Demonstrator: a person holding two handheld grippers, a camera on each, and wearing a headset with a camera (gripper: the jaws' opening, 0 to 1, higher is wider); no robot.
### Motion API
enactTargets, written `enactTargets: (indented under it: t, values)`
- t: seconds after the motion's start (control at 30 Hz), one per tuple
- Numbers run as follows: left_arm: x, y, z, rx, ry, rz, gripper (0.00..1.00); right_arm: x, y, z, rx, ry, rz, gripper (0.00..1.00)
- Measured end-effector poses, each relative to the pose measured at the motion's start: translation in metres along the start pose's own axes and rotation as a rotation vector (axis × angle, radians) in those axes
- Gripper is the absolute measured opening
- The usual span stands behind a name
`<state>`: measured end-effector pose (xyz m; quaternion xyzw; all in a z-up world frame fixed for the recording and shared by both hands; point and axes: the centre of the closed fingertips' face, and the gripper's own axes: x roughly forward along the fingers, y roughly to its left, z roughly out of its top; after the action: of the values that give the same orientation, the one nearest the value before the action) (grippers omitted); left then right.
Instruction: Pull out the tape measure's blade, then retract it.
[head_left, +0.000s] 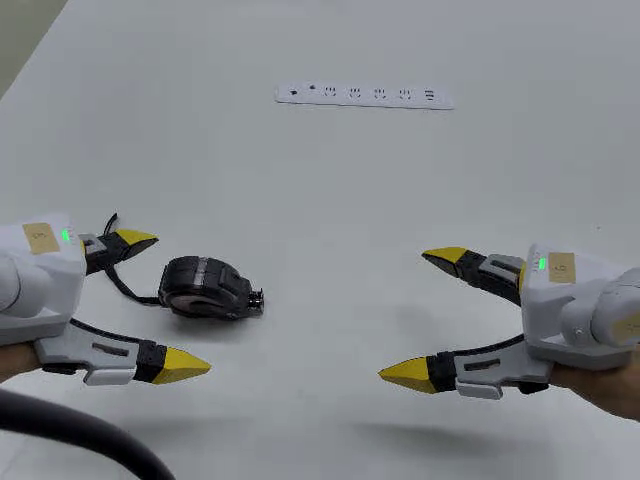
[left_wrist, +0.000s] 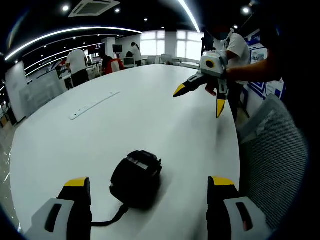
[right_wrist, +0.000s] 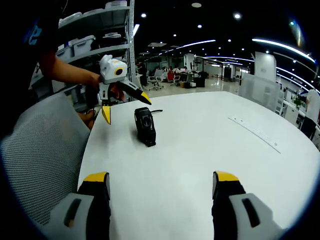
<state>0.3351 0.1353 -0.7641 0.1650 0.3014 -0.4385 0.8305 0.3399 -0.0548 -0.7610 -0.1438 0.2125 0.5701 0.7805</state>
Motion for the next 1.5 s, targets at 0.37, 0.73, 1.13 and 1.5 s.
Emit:
enactTargets:
  t: [0.37, 0.73, 1.13, 1.5]
  values:
    - [0.003, 0.012, -0.004, 0.071, 0.067, -0.041, 0.82, 0.023, 0.002, 0.009, -0.084, -0.006, 0.057, 0.73]
    - [0.005, 0.016, -0.012, 0.124, 0.14, -0.098, 0.65, 0.046, 0.009, 0.015, -0.13, -0.006, 0.107, 0.62]
    - [0.011, 0.018, -0.025, 0.143, 0.213, -0.167, 0.43, 0.072, 0.013, 0.021, -0.172, 0.005, 0.147, 0.51]
    - [0.017, 0.02, -0.026, 0.125, 0.21, -0.168, 0.33, 0.094, 0.014, 0.025, -0.182, 0.014, 0.171, 0.41]
